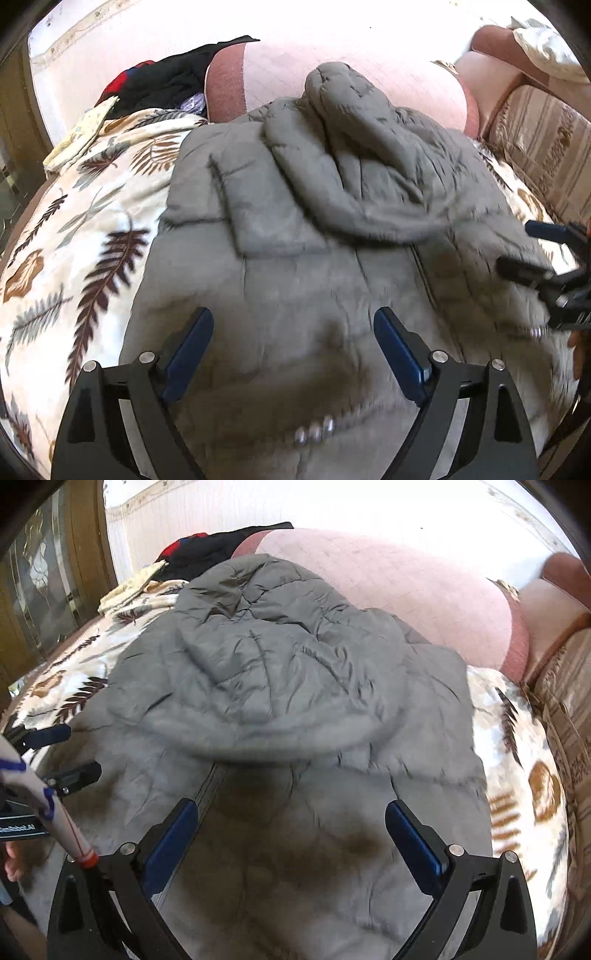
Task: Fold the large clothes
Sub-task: 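Open both tools and withdraw them from the folded jacket, then grasp the jacket side edge by the beaded pocket with both tools, then lift the held side edge with both tools and fold it across the jacket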
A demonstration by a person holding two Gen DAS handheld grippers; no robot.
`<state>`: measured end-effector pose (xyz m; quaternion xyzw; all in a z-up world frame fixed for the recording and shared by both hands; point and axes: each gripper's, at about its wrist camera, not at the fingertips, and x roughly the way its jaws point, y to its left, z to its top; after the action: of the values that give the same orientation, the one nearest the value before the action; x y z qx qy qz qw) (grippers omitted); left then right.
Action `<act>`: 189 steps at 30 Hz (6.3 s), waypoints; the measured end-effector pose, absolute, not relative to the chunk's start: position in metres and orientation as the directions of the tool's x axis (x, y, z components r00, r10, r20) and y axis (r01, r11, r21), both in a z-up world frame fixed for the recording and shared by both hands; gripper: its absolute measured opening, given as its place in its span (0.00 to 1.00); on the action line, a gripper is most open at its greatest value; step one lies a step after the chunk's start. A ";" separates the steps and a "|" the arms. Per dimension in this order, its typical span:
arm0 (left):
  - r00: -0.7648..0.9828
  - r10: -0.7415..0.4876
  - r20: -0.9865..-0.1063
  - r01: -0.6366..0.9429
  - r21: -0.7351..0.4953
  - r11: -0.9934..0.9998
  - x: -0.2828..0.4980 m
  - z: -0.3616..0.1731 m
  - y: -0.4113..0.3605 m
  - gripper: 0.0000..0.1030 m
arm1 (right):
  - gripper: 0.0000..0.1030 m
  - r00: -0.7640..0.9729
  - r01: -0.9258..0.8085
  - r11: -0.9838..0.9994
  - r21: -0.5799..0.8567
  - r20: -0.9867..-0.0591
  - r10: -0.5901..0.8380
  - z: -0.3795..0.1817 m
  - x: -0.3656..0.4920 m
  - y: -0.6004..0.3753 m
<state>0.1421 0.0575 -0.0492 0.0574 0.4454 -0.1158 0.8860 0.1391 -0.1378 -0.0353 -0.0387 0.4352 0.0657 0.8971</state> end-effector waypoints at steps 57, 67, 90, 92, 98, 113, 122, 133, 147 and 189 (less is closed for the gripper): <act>0.361 -0.067 -0.930 0.029 -0.061 0.998 0.032 -0.096 0.201 0.81 | 1.00 0.369 0.236 0.965 0.118 -0.929 0.024 -0.089 -0.038 -0.295; 0.357 -0.117 -0.927 0.093 -0.089 0.992 0.027 -0.083 0.179 0.20 | 0.57 0.403 0.213 0.936 0.281 -0.898 0.178 -0.095 -0.043 -0.284; 0.491 -0.159 -0.857 0.105 -0.123 0.987 0.028 -0.001 0.165 0.10 | 0.19 0.577 0.035 0.982 0.183 -0.807 0.130 0.001 -0.040 -0.257; 0.505 -0.169 -0.847 0.109 -0.132 0.985 0.031 0.009 0.165 0.10 | 0.19 0.589 0.029 0.984 0.177 -0.798 0.126 0.008 -0.037 -0.257; 0.556 -0.180 -0.811 0.115 -0.140 0.984 0.050 0.036 0.162 0.10 | 0.19 0.631 0.012 0.990 0.140 -0.769 0.101 0.029 -0.020 -0.258; 0.597 -0.203 -0.777 0.069 -0.202 0.977 0.128 0.073 0.158 0.10 | 0.19 0.702 0.018 0.992 0.127 -0.708 0.077 0.071 0.045 -0.275; 0.598 -0.200 -0.776 0.040 -0.221 0.974 0.171 0.082 0.161 0.10 | 0.19 0.714 0.041 0.988 0.151 -0.696 0.076 0.081 0.087 -0.287; 0.595 -0.188 -0.781 0.015 -0.223 0.975 0.223 0.086 0.160 0.11 | 0.19 0.707 0.053 0.987 0.152 -0.704 0.070 0.086 0.134 -0.296; 0.591 -0.146 -0.793 -0.015 -0.192 0.981 0.306 0.092 0.151 0.11 | 0.19 0.688 0.100 0.986 0.134 -0.725 0.029 0.085 0.222 -0.310; 0.513 0.003 -0.858 -0.044 -0.023 0.999 0.470 -0.043 0.118 0.12 | 0.19 0.505 0.245 0.963 0.113 -0.863 -0.028 -0.049 0.402 -0.328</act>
<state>0.4702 0.1179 -0.0428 -0.0206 0.4932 0.0133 0.8696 0.4020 -0.3281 -0.0487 0.1108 0.4913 -0.0793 0.8603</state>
